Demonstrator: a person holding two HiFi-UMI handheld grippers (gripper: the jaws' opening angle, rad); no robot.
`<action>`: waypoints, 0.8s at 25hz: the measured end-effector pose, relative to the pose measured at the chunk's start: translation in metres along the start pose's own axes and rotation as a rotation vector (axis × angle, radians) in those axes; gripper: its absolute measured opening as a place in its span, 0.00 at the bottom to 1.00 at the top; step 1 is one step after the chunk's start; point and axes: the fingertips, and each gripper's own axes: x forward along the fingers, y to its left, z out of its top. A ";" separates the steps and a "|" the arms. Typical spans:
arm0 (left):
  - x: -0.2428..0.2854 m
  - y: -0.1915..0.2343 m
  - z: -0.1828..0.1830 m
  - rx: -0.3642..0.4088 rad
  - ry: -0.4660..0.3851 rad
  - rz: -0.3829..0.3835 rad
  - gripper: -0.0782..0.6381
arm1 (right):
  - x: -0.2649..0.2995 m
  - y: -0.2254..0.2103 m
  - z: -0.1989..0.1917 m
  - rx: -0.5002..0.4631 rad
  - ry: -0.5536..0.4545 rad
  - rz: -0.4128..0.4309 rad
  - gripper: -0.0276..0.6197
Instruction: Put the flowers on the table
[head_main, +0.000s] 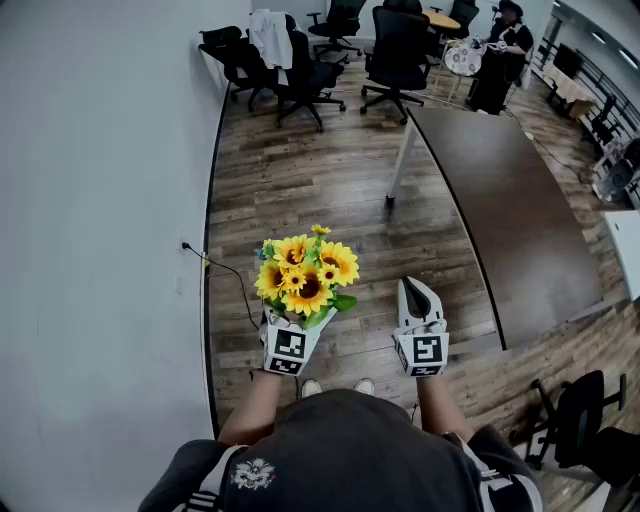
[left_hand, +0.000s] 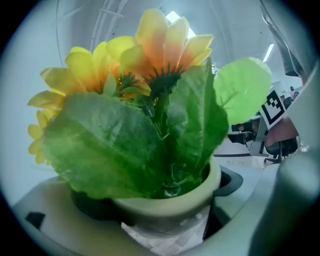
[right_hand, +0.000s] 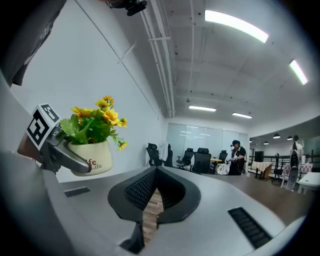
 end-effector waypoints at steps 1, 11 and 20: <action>0.001 0.001 0.005 0.010 -0.009 -0.004 0.88 | 0.002 0.002 -0.002 -0.013 -0.003 0.008 0.08; 0.011 -0.002 0.022 0.047 -0.036 -0.028 0.88 | 0.005 0.005 -0.010 -0.044 -0.015 0.020 0.08; 0.021 -0.023 0.025 0.020 -0.032 -0.022 0.88 | -0.009 -0.007 -0.013 0.010 -0.074 0.108 0.08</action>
